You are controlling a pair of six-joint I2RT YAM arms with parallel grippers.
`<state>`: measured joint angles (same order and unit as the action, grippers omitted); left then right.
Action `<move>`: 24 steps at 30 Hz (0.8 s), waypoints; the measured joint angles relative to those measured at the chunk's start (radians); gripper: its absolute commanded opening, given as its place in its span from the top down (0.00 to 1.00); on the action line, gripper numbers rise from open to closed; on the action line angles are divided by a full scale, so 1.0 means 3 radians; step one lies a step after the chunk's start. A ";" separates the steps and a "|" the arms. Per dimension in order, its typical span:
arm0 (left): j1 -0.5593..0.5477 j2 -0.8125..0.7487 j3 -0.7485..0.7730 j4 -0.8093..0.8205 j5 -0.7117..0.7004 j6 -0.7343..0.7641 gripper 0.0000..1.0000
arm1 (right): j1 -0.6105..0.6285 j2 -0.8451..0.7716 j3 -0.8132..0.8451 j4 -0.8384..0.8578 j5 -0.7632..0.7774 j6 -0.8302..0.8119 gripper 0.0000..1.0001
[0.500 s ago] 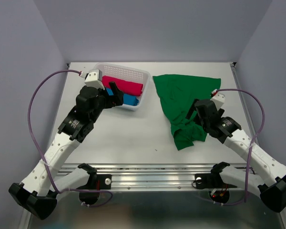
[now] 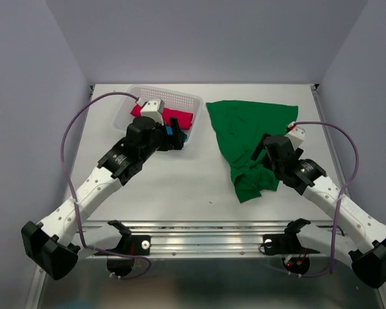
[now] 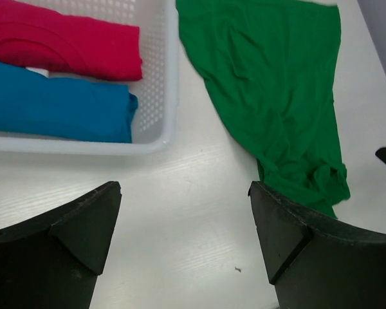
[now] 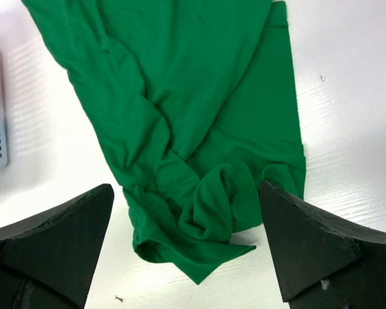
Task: Roll the t-shirts
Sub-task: Move the bin to the center of the board.
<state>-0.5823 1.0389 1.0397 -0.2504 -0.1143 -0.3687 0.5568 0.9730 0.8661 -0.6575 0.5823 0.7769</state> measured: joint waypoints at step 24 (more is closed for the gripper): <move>-0.0736 0.2856 0.1645 0.0066 -0.0282 -0.0013 0.08 | 0.0000 0.0043 -0.0005 0.0097 -0.0103 0.0051 0.00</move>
<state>-0.8032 1.8957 1.5333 -0.2306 -0.1989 -0.3725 0.5568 0.9859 0.8646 -0.6285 0.5514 0.7921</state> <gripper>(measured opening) 0.920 0.998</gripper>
